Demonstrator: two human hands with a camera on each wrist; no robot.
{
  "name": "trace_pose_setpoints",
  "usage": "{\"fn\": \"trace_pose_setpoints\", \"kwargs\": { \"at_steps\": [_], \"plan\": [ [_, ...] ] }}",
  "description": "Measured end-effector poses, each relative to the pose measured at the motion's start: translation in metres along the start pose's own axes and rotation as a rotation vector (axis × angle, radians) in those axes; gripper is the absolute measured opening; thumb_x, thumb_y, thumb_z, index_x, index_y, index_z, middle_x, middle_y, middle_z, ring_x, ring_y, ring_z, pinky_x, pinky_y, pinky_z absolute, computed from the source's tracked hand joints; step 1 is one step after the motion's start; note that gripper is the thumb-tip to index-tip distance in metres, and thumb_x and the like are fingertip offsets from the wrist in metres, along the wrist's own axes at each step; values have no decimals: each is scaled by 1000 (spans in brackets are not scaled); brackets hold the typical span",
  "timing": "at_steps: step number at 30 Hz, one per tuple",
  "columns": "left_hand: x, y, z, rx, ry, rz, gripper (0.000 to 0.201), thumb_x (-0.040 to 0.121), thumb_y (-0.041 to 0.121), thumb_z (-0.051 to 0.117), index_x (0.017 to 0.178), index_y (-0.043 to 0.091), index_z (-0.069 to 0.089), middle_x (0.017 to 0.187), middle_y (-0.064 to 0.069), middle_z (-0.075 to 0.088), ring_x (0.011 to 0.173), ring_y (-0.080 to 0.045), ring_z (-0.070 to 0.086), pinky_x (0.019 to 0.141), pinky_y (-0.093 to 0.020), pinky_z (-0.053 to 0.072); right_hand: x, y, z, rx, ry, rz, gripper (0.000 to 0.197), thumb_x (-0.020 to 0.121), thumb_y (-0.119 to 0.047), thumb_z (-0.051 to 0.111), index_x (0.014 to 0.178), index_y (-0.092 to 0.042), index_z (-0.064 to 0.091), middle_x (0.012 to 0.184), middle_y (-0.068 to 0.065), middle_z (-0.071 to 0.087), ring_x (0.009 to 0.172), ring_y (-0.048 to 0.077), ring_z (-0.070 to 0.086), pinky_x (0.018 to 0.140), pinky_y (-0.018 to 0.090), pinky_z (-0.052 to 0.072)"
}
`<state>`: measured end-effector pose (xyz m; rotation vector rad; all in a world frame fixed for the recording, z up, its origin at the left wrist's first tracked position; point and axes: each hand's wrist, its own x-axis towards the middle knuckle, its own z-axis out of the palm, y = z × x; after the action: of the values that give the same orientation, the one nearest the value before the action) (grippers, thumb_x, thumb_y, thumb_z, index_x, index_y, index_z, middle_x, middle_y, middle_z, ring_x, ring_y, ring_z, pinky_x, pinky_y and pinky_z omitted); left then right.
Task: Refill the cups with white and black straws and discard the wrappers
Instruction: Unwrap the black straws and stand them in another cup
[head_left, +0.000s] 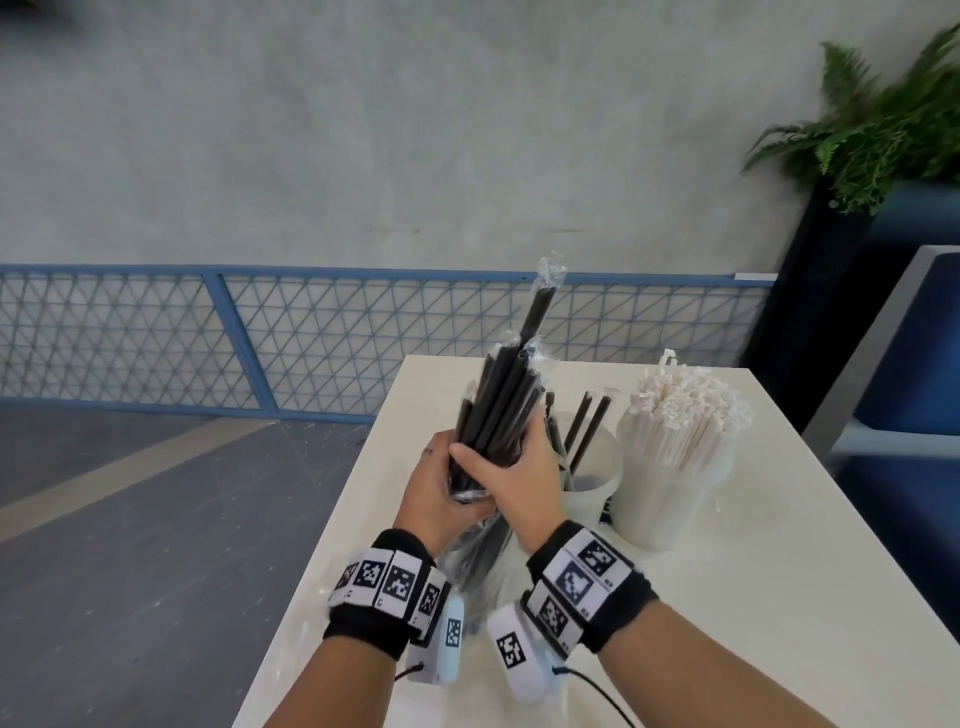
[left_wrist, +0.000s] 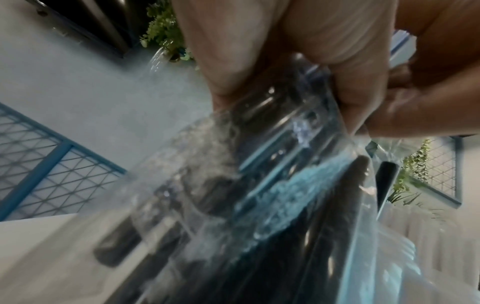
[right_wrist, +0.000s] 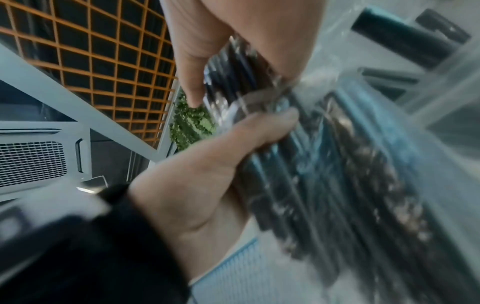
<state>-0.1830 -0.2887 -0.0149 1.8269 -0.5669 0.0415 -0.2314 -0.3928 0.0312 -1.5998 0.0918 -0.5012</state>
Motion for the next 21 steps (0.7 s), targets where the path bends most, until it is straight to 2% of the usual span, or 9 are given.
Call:
{"fn": "trace_pose_setpoints", "kwargs": {
  "at_steps": [2,4,7,11,13,15,17,19,21],
  "plan": [
    [0,-3,2,10,-2,-11,66,56,27,79,113,26,48,110,-3,60,105,-16,60,88,-40,54,-1,2,6,21,76,50,40,70,-16,79,100,-29,55,98,-5,67,94,9,65,86,25,52],
    [0,-4,3,46,22,-11,64,56,31,79,111,23,48,107,-3,61,102,-15,61,87,-37,53,8,-2,7,58,149,111,29,71,-13,78,95,-17,62,92,0,70,89,15,67,86,32,55],
    [2,-4,-1,68,39,-26,59,59,28,82,108,19,50,104,-4,61,98,-14,61,83,-27,53,23,-12,2,174,173,113,28,74,-7,74,98,0,63,92,10,70,88,22,67,87,41,55],
    [2,-5,-9,69,35,-42,62,63,16,84,113,20,47,109,-3,59,99,-10,59,80,-7,47,41,-30,-13,330,191,80,11,77,-1,69,84,-5,62,74,4,64,72,22,62,76,40,54],
    [2,-5,-10,44,16,-57,64,64,13,83,115,21,45,111,-2,58,103,-9,58,79,-2,44,50,-37,-21,395,196,75,13,78,2,67,78,-8,60,69,4,62,65,19,61,69,36,54],
    [2,-4,-8,17,-12,-57,62,66,8,81,113,23,44,113,-3,57,105,-9,59,82,-5,46,53,-41,-26,406,175,78,15,78,4,66,74,-9,59,66,3,61,58,14,61,61,30,53],
    [2,-5,-6,11,-29,-35,59,68,7,79,109,30,43,115,-5,56,106,-10,60,88,-15,49,52,-41,-28,394,126,73,17,79,4,65,73,-10,59,65,2,61,55,10,61,59,25,53],
    [2,-6,-4,42,-26,-12,58,70,10,77,106,38,42,115,-5,53,105,-12,59,93,-28,51,51,-39,-29,393,83,87,12,79,1,67,77,-9,61,71,3,63,63,12,63,65,27,54],
    [2,-6,-2,68,-9,-22,55,72,10,75,109,33,42,114,-5,52,103,-13,58,91,-29,51,48,-35,-28,391,48,81,17,76,-3,72,90,-5,62,82,7,66,78,19,65,79,35,55]
  ]
}}
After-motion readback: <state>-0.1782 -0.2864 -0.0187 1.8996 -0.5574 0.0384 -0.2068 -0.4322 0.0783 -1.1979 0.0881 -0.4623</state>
